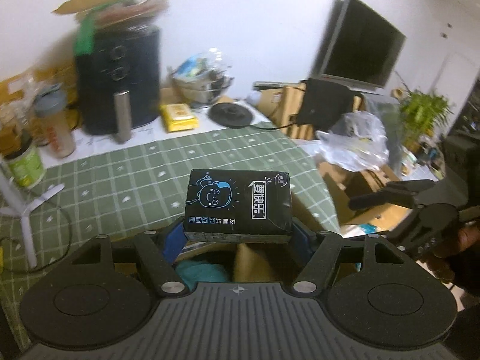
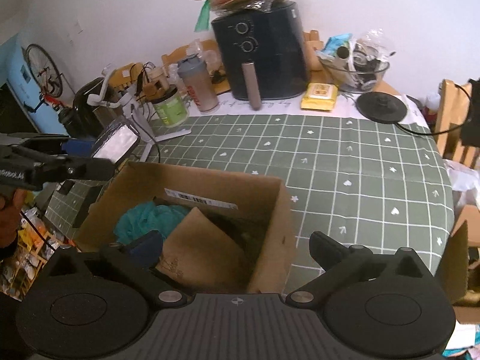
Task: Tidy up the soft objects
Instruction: 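Carry the box and strap over the cardboard box and open both grippers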
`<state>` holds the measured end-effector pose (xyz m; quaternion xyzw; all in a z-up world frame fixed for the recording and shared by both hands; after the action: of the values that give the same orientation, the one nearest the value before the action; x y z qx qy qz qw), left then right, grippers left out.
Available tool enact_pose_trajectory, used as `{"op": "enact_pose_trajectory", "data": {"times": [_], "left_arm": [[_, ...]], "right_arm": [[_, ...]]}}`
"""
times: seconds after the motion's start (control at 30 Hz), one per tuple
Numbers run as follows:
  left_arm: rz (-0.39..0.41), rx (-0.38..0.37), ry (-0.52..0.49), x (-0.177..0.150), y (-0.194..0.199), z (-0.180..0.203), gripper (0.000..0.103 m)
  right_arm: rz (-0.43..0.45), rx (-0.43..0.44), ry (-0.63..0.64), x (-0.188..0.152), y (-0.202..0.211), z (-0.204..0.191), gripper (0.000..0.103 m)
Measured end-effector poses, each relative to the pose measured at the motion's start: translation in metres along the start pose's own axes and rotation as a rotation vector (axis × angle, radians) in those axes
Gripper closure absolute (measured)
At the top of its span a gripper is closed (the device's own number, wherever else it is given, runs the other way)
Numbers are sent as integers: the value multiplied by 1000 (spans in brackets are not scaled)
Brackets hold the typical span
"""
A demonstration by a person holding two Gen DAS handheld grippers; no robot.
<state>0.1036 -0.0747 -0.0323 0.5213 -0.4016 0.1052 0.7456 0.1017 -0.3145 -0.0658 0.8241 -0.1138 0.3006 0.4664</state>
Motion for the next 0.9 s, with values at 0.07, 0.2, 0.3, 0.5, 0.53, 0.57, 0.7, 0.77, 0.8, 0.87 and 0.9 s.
{"op": "enact_pose_trajectory", "data": {"times": [0.07, 0.2, 0.3, 0.5, 0.53, 0.57, 0.7, 0.77, 0.8, 0.87, 0.9], "left_arm": [[10, -20, -35, 4, -3, 11, 33], [24, -53, -69, 7, -17, 30, 30], [-11, -55, -70, 2, -30, 37, 16], [-30, -8, -67, -6, -23, 34, 16], [-31, 7, -57, -7, -20, 31, 16], [-30, 27, -39, -7, -17, 27, 16], [-40, 94, 37, -12, -6, 11, 16], [-48, 125, 64, -14, -3, 5, 16], [-60, 145, 73, -16, -2, 3, 16], [-83, 194, 89, -21, 0, -3, 16], [-88, 213, 100, -22, 3, -6, 16]], "right_arm": [[8, -13, -10, -3, 4, 3, 0], [25, -36, -46, -9, 12, 11, 0], [29, -52, -72, -12, 15, 17, 0], [56, -82, -70, -15, 21, 19, 0], [61, -89, -65, -16, 21, 18, 0], [61, -93, -59, -16, 21, 17, 0], [49, -107, -43, -16, 16, 12, 0], [47, -115, -28, -16, 13, 9, 0], [48, -127, -15, -15, 12, 7, 0], [45, -149, 26, -14, 9, 2, 0], [47, -159, 47, -14, 8, -1, 0]]}}
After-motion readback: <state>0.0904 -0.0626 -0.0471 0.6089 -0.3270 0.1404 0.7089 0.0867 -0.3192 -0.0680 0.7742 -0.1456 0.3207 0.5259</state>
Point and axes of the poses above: each gripper's, at about its wrist camera, not at the fingertips, and y roughly against the way its jaws point, z to its right, x to its top, the point moved 7 cm from there along -y, roughly the way its jaws point, and after that the axes turned 3 degrees about -y, right-handed, at the moved point
